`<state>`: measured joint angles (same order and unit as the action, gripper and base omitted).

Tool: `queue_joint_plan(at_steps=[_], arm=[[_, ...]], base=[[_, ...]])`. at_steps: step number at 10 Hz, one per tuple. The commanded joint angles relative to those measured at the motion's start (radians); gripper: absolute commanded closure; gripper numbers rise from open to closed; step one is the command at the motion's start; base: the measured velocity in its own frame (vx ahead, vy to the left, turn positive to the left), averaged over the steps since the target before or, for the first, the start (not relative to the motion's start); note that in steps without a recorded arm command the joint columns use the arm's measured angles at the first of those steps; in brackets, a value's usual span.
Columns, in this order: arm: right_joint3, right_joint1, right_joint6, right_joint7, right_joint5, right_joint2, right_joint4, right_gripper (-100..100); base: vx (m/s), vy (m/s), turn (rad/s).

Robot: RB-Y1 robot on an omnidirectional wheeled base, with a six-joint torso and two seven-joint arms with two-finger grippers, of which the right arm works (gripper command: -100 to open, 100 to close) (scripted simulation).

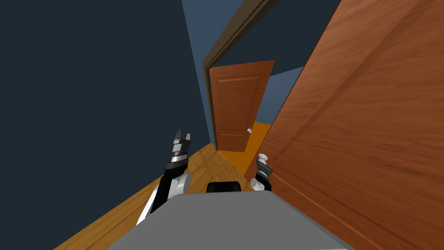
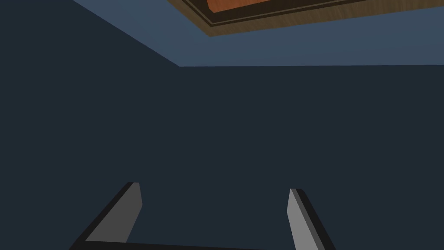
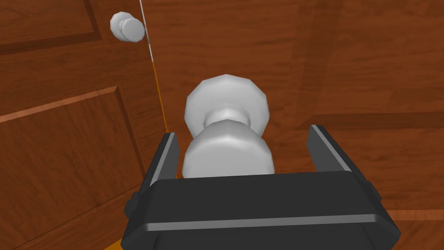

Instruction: Push the door open

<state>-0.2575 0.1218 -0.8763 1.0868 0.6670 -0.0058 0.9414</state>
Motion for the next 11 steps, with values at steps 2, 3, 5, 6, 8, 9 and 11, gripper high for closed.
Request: queue_joint_plan(at_steps=[2,3,5,6,8,9,11], arm=[[0.0,0.0,0.0,0.0,0.0,0.0,0.0,100],[0.0,0.0,0.0,0.0,0.0,0.0,0.0,100],[0.0,0.0,0.0,0.0,0.0,0.0,0.0,100],[0.0,0.0,0.0,0.0,0.0,0.0,0.0,100],[-0.01,-0.005,0.002,-0.002,0.007,-0.008,0.001,100],[-0.017,-0.004,0.001,-0.003,0.013,-0.012,0.0,100],[-0.037,-0.003,0.0,-0.007,0.027,-0.02,-0.001,100]], base=[[0.031,-0.023,0.019],[-0.016,0.021,-0.001],[-0.004,0.005,-0.004],[0.0,0.0,0.0],[0.06,-0.017,-0.007],[0.179,-0.056,-0.031],[0.222,-0.057,-0.049]])
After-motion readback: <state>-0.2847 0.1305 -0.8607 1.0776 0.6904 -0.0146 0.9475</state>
